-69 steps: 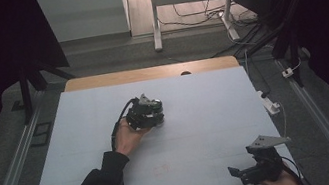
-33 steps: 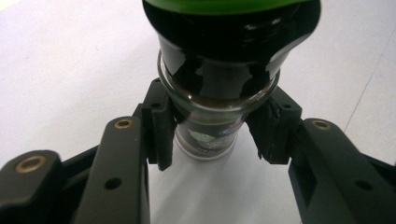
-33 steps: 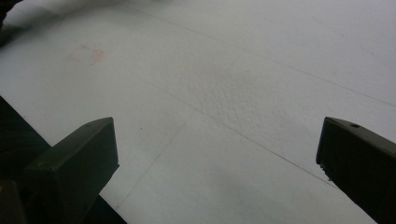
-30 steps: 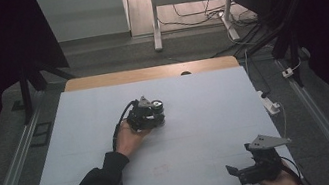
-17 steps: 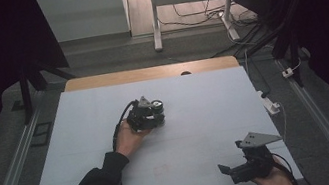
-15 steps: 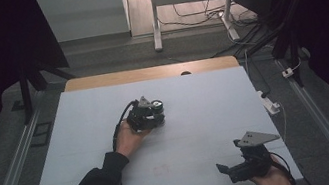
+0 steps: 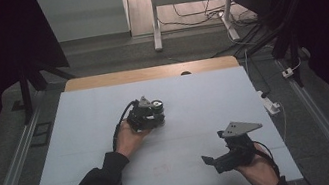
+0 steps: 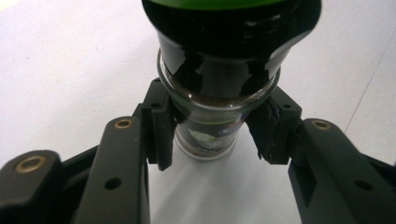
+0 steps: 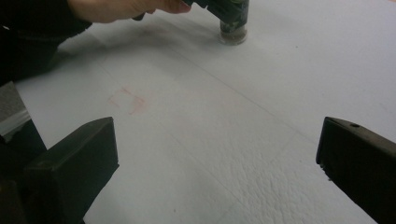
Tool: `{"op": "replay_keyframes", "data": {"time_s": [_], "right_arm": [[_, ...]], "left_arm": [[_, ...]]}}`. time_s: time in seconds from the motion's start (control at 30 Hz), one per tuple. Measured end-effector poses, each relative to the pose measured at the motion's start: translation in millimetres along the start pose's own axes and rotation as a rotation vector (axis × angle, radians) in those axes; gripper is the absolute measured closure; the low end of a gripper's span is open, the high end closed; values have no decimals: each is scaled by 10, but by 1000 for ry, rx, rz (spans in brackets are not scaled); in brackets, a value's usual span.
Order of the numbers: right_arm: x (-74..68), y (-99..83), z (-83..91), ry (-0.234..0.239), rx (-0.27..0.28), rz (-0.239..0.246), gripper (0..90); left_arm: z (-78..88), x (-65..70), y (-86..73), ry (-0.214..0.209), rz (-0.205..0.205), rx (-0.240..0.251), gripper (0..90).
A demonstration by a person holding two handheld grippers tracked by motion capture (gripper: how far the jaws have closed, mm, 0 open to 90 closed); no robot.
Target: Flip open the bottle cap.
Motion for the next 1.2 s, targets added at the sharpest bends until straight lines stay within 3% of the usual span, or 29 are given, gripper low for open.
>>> {"op": "replay_keyframes", "data": {"time_s": [0.27,0.47,0.67,0.93,1.2], "right_arm": [[-20,136,-114,42,-1,-40,0],[-34,240,-210,44,7,-24,0],[-15,364,-342,14,22,-25,0],[-25,475,-501,16,27,3,0],[-21,528,-647,23,14,-4,0]], "left_arm": [[-1,0,0,2,-3,-1,536],[-1,-1,0,1,-5,-4,536],[-2,0,2,2,-4,-5,536],[-1,-1,1,0,-4,-8,536],[-2,0,1,1,-2,-7,536]]}}
Point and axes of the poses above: each handheld gripper's, and its own axes: z roughly backward along the jaws, y roughly out of its top, x roughly to its right, the point moved 10 cm from there along -z, roughly forward along the jaws, and after that the axes turned 13 degrees about -y, right-handed, at the moved point
